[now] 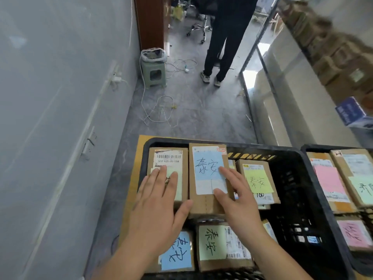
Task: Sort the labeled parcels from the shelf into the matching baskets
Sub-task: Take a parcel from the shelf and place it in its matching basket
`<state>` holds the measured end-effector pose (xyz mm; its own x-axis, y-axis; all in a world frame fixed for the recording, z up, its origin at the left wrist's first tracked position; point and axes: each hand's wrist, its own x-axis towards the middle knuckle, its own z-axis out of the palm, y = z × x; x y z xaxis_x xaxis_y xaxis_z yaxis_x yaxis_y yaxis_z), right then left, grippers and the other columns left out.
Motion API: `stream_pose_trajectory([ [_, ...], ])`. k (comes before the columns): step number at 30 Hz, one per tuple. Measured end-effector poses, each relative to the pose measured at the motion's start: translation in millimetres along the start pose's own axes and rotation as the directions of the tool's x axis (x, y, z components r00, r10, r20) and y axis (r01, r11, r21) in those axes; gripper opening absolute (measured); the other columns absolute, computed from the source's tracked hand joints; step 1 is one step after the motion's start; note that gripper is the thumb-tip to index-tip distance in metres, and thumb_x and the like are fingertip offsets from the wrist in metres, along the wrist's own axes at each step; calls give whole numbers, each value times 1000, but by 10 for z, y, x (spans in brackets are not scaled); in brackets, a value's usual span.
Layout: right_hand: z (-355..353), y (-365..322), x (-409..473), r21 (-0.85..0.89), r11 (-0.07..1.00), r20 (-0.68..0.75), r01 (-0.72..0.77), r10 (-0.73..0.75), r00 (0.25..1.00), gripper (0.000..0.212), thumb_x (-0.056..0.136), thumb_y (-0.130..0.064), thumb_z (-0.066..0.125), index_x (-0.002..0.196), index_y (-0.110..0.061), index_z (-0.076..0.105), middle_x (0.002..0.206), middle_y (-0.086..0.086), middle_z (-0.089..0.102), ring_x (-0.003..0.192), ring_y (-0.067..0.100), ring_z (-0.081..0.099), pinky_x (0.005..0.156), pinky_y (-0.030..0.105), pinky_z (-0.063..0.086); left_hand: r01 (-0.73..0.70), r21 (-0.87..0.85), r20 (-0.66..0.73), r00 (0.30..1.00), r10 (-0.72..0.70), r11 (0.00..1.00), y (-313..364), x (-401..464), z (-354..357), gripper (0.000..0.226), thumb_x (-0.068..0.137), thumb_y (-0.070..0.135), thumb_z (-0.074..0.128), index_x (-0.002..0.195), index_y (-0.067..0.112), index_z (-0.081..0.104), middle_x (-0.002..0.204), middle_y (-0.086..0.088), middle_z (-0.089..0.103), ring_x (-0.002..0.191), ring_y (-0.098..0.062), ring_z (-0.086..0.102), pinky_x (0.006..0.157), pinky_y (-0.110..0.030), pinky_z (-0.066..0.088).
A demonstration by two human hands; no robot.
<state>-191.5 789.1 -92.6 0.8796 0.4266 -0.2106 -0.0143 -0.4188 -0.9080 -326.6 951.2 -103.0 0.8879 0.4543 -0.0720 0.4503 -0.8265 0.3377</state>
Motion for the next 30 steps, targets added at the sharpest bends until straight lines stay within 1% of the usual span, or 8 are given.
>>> stream_pose_trajectory([
  [6, 85, 45, -24, -107, 994, -10, -27, 26, 1000, 61, 98, -18, 67, 126, -70, 53, 149, -34, 35, 142, -5, 34, 113, 44, 46, -51, 44, 75, 996, 47, 998, -84, 9, -25, 80, 99, 71, 18, 157, 17, 32, 166, -9, 19, 155, -24, 10, 121, -42, 5],
  [9, 106, 41, -40, -151, 988, 1, -11, 11, 1000, 60, 100, -19, 64, 133, -67, 49, 153, -32, 34, 144, -3, 32, 114, 44, 45, -74, 74, 75, 995, 69, 994, -119, -3, 10, 81, 99, 70, 20, 157, 15, 32, 166, -12, 19, 155, -27, 11, 121, -44, 7],
  [14, 65, -41, -130, -314, 949, 99, 24, 7, 995, 49, 103, -53, 45, 148, -61, 29, 166, -26, 9, 145, -22, 0, 121, 25, 16, -102, 117, 58, 994, 96, 988, -147, 21, 46, 82, 98, 70, 21, 154, 12, 38, 163, -15, 26, 153, -29, 20, 121, -50, 11],
  [20, -243, -59, -222, -308, 948, 11, 78, -78, 997, 50, 106, -55, 32, 155, -53, 25, 162, -36, 9, 150, -14, -1, 120, 19, 6, -118, 158, 56, 992, 110, 980, -223, 54, 8, 82, 96, 75, 12, 161, 24, 12, 168, -8, 5, 156, -23, -1, 124, -50, 4],
  [23, -597, 125, -162, -403, 915, -65, -8, -20, 998, 53, 106, -54, 28, 158, -43, 27, 163, -30, 12, 153, -5, 6, 125, 28, 11, -152, 167, 67, 988, 142, 974, -207, 15, -9, 90, 91, 82, 17, 161, 25, 9, 168, -9, 6, 156, -24, -2, 123, -51, 4],
  [25, -803, 303, -21, -593, 801, -60, -79, 54, 997, 57, 106, -56, 22, 161, -38, 21, 169, -18, 6, 158, 12, 3, 128, 42, 11, -180, 172, 75, 983, 169, 969, -153, -25, -8, 95, 87, 86, 22, 161, 28, 11, 168, -10, 8, 156, -26, 0, 123, -52, 5],
  [28, -918, 522, 193, -776, 614, -2, -140, 220, 975, 58, 107, -56, 15, 162, -38, 13, 171, -11, -7, 158, 31, -7, 125, 60, 7, -275, 202, 79, 961, 264, 940, -16, -32, 41, 85, 87, 86, 21, 159, 43, 3, 168, -11, 2, 155, -29, -6, 123, -54, 5],
  [30, -897, 591, 275, -792, 599, 51, -119, 258, 965, 58, 107, -55, 15, 162, -38, 10, 171, -9, -10, 157, 36, -9, 123, 64, 6, -313, 228, 81, 950, 302, 922, 93, 17, 85, 76, 91, 81, 21, 157, 48, 4, 168, -12, 3, 155, -30, -5, 123, -56, 6],
])
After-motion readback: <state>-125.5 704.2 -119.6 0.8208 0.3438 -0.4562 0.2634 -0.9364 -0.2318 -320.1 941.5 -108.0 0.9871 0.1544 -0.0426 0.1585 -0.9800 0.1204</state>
